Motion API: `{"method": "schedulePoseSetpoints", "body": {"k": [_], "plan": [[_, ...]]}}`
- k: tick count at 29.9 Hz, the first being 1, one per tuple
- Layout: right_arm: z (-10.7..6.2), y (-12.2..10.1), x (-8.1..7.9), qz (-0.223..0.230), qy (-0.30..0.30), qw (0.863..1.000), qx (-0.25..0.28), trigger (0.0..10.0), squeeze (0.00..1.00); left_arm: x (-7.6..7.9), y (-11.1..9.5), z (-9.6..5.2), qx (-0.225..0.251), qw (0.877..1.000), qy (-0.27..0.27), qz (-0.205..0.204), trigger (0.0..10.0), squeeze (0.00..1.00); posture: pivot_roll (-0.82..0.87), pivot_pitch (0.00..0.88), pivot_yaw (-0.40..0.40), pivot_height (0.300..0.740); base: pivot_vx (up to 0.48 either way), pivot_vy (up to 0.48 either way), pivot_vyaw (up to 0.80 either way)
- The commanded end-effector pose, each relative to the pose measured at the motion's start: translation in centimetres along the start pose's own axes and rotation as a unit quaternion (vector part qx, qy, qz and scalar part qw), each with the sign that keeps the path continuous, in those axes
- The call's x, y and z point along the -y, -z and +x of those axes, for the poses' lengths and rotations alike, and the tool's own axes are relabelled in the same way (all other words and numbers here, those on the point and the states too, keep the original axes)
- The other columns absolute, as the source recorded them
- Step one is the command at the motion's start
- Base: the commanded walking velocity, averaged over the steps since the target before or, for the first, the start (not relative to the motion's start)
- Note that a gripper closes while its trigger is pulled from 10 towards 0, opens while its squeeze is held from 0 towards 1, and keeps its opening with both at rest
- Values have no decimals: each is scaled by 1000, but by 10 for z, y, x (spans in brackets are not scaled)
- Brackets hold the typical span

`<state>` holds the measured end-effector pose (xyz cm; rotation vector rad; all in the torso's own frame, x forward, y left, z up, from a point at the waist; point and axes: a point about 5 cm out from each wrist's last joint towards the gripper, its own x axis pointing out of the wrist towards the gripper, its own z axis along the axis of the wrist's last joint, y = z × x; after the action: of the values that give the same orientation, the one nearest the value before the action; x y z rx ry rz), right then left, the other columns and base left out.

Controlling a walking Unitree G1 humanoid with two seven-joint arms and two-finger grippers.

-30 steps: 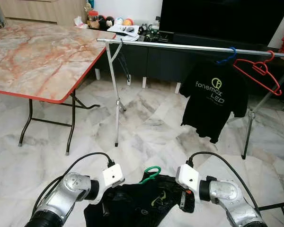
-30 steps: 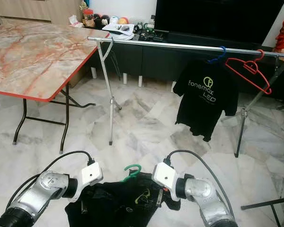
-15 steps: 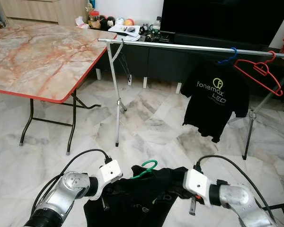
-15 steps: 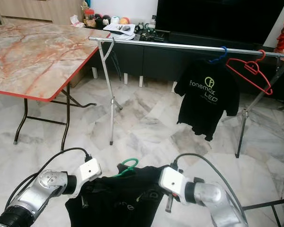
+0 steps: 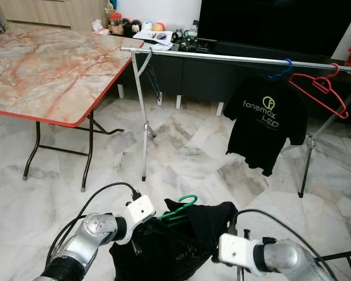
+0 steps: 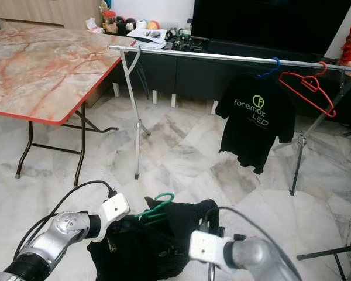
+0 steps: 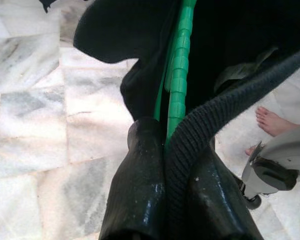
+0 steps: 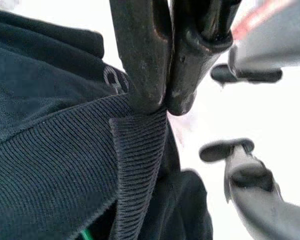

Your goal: Hang hanger

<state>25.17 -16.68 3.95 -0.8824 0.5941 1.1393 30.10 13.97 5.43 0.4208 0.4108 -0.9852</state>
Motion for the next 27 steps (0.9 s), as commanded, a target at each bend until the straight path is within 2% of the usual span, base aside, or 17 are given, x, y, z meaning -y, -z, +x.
{"method": "schedulePoseSetpoints", "body": {"k": [1,5,6,7,8,9,10,13,14,15,16,18,19,22,23,24,27], "plan": [[-3,36,-13,25,-19,995,-93,0,0,-26,-6,-16,10,997,-71,4,0,0,58,78,-76,740,0,0,0],[-1,38,-1,52,47,992,-107,0,0,-25,-5,-16,9,998,-69,5,0,0,63,81,-76,740,0,0,0],[-1,35,5,76,74,990,-92,0,0,-25,-4,-16,7,998,-67,5,0,0,64,81,-76,740,0,0,0],[-5,33,22,128,143,979,-75,0,0,-25,-3,-17,2,998,-68,7,0,0,63,80,-76,740,0,0,0],[-5,33,22,128,143,979,-75,0,0,-25,-3,-17,2,998,-68,7,0,0,63,80,-76,740,0,0,0],[-7,34,28,144,169,972,-75,0,0,-26,-2,-17,1,998,-70,6,0,0,61,81,-76,740,0,0,0],[-19,40,49,188,271,941,-71,0,0,-27,-1,-18,-2,997,-79,6,0,0,61,80,-75,740,0,0,0],[-36,43,71,279,378,882,-26,0,0,-29,-1,-19,-3,996,-87,8,0,0,59,80,-75,740,0,0,0],[-39,44,73,297,390,871,-19,0,0,-31,-1,-19,-4,995,-95,9,0,0,58,80,-75,740,0,0,0],[-39,44,73,297,390,871,-19,0,0,-31,-1,-19,-4,995,-95,9,0,0,58,80,-75,740,0,0,0],[-46,49,76,338,423,841,-9,0,0,-34,0,-20,-9,994,-110,8,0,0,59,80,-75,740,0,0,0],[-51,56,78,392,453,800,-1,0,0,-36,0,-20,-10,993,-116,5,0,0,58,80,-75,740,0,0,0],[-53,61,76,437,467,769,4,0,0,-35,0,-20,-8,994,-114,2,0,0,57,81,-75,740,0,0,0],[-49,64,72,485,464,741,15,0,0,-34,-1,-20,-6,994,-105,3,0,0,58,80,-74,740,0,0,0],[-46,66,69,504,465,728,14,0,0,-32,-1,-20,-3,996,-93,2,0,0,57,80,-74,740,0,0,0],[-40,68,62,537,466,703,8,0,0,-27,-1,-20,2,998,-63,2,0,0,56,81,-76,740,0,0,0],[-30,65,54,564,444,696,13,0,0,-23,-2,-21,8,999,-45,0,0,0,59,81,-77,740,0,0,0]]}}
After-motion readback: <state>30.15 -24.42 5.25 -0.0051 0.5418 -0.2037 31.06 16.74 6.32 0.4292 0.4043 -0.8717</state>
